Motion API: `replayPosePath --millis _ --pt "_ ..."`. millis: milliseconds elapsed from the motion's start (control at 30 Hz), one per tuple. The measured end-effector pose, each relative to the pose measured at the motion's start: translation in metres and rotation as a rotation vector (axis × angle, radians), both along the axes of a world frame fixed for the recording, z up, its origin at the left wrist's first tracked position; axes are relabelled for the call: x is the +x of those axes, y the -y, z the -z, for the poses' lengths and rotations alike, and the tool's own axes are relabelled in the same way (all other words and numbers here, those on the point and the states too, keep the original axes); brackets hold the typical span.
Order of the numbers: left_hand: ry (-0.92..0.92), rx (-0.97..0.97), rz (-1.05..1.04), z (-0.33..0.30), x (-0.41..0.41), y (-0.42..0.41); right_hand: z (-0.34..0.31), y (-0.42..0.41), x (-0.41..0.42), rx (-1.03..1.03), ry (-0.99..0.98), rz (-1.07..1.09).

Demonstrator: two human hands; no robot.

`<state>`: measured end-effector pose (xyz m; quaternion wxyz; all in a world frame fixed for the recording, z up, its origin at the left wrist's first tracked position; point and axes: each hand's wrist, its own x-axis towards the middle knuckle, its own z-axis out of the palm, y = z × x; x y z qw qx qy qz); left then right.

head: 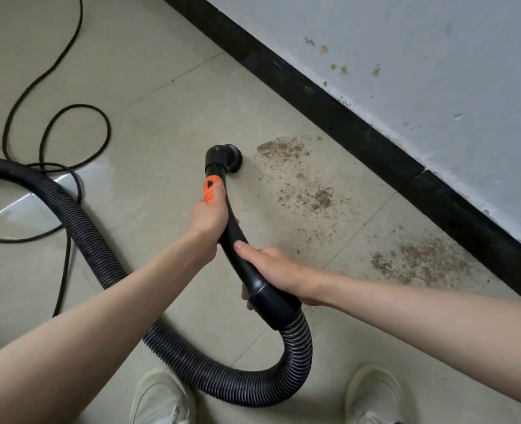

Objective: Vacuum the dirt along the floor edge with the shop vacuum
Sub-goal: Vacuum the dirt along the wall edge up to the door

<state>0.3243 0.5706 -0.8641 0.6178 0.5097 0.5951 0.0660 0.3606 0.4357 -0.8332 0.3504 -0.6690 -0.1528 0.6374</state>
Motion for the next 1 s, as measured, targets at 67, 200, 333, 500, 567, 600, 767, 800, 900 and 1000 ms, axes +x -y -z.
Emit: replayPosePath --millis 67,200,333,500,567,600,767,800,900,1000 --pt "0.012 -0.009 0.015 -0.001 0.002 0.002 -0.001 0.003 0.0 0.015 0.012 0.017" --pt "0.019 -0.025 0.039 0.002 0.004 0.008 -0.002 0.01 -0.001 0.011 0.043 0.014" --pt "0.024 -0.031 0.048 0.002 0.009 0.01 -0.002 0.01 0.005 -0.01 0.087 0.007" --pt "0.031 -0.046 0.113 0.001 0.026 0.006 -0.003 0.01 0.017 -0.012 0.179 0.004" --pt "0.028 -0.044 0.135 0.001 0.035 0.006 -0.002 0.01 0.024 -0.015 0.235 -0.004" --pt "0.028 -0.039 0.143 0.001 0.038 0.006 -0.001 0.01 0.027 -0.015 0.251 -0.006" --pt "0.039 -0.033 0.168 0.001 0.059 0.005 0.002 0.008 0.042 -0.02 0.315 0.011" --pt "0.041 -0.034 0.171 0.001 0.062 0.005 0.003 0.008 0.045 -0.024 0.311 0.017" --pt "0.039 -0.03 0.201 0.001 0.074 0.003 0.001 0.008 0.054 -0.034 0.263 0.046" --pt "0.025 -0.026 0.247 -0.001 0.087 0.0 -0.003 0.008 0.064 -0.03 0.218 0.098"
